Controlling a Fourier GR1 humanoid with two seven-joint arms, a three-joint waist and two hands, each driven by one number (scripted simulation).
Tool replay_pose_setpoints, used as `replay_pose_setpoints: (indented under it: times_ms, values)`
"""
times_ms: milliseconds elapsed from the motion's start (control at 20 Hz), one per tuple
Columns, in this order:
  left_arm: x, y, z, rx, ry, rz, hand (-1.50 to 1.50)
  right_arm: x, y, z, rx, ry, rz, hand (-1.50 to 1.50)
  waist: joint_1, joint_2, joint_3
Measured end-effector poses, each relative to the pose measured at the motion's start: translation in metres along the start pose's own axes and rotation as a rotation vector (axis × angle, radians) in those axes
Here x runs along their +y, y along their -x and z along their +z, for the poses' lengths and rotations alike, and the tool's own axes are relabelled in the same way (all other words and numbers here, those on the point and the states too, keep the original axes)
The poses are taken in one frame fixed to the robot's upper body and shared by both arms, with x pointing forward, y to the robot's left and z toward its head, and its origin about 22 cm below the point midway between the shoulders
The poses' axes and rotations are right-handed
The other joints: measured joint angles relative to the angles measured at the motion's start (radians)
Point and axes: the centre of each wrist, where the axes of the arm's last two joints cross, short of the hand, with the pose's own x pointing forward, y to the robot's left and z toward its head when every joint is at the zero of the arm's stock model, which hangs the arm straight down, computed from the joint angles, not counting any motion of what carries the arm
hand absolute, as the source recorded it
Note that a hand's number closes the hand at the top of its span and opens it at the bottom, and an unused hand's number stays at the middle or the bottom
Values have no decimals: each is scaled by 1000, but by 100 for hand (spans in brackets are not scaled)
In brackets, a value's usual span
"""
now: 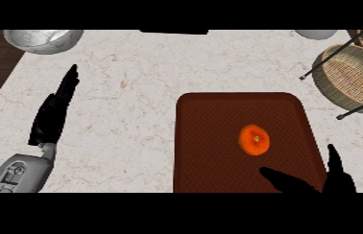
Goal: Pick the squash from the tray and place it in the tiered basket
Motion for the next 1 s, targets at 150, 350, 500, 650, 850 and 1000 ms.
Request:
replay_pose_setpoints:
  times_ms: [150,350,500,650,850,1000]
  values:
    - [0,-2,-2,4,-5,3,0,11,-11,-2,20,-17,30,-150,-7,-3,1]
    - [2,0,-1,13,-14,5,0,23,-22,-5,36,-42,63,-150,-15,-6,2]
    - [2,-2,0,16,-19,-1,0,31,-29,-7,30,-56,98,-150,-20,-8,3]
    - [1,3,1,21,-23,3,0,37,-33,-9,24,-62,134,-150,-28,-10,3]
    - [5,3,3,22,-24,3,0,47,-34,-11,14,-59,194,-150,-30,-12,3]
    - [5,6,3,28,-25,6,0,52,-35,-14,11,-44,234,-150,-33,-12,3]
